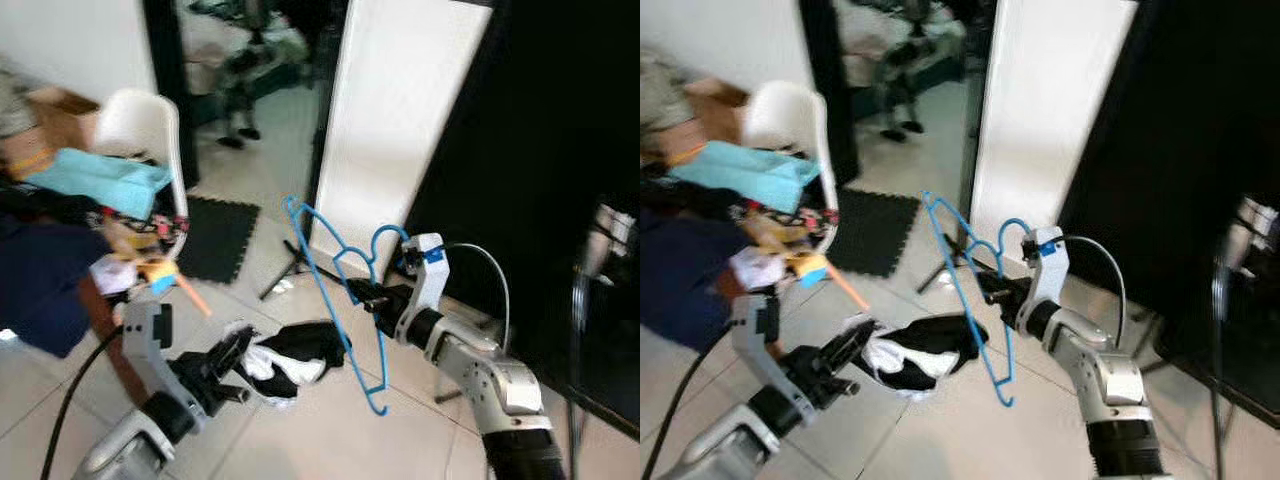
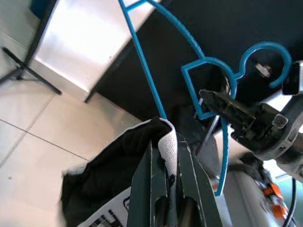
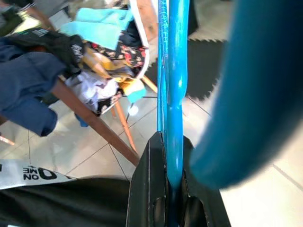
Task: Hang hanger
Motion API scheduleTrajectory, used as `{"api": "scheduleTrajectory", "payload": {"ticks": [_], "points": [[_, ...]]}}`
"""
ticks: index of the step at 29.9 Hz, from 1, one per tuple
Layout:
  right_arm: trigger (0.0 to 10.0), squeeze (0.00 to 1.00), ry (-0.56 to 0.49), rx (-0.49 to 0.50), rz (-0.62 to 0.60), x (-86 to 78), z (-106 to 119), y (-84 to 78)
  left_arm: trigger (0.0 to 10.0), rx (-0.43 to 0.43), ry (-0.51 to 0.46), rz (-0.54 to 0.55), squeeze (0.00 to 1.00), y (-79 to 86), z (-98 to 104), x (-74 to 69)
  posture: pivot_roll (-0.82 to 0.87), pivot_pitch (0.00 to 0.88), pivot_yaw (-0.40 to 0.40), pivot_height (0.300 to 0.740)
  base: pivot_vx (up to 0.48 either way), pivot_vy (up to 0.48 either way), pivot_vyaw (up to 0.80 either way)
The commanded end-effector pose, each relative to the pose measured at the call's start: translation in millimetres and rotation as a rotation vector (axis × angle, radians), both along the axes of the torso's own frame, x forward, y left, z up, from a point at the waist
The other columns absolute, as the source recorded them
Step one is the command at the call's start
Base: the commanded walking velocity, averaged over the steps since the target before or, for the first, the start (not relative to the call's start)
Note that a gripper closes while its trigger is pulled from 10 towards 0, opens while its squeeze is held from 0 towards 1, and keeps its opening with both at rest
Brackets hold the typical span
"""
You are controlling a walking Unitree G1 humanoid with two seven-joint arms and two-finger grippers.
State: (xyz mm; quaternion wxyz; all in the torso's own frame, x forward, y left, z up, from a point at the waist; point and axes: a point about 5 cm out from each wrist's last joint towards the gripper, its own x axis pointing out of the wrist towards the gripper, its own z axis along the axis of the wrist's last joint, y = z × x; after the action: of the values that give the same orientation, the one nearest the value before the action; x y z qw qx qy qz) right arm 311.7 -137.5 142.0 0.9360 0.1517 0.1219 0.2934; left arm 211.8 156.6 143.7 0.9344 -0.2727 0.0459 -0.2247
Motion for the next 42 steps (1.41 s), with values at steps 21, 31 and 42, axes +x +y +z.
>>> {"api": "scheduleTrajectory", "payload": {"ticks": [21, 31, 42], "points": [[10.0, 0.00, 0.092, 0.138, 0.022, -8.2, 3.1, -5.0, 10.0, -0.069, 0.027, -0.184, 0.00, -4.1, 3.9, -7.0, -0.01, 0.176, -0.052, 0.740, 0.000, 0.000, -0.80], [10.0, 0.00, 0.106, 0.162, 0.026, -10.1, 5.7, -2.7, 10.0, -0.081, 0.040, -0.214, 0.00, -0.8, 5.0, -8.8, 0.00, 0.178, -0.043, 0.740, 0.000, 0.000, -0.80], [10.0, 0.00, 0.113, 0.175, 0.023, -11.4, 7.0, -3.0, 10.0, -0.076, 0.023, -0.267, 0.00, -1.4, 7.2, -11.2, -0.01, 0.167, -0.035, 0.740, 0.000, 0.000, -0.80]]}}
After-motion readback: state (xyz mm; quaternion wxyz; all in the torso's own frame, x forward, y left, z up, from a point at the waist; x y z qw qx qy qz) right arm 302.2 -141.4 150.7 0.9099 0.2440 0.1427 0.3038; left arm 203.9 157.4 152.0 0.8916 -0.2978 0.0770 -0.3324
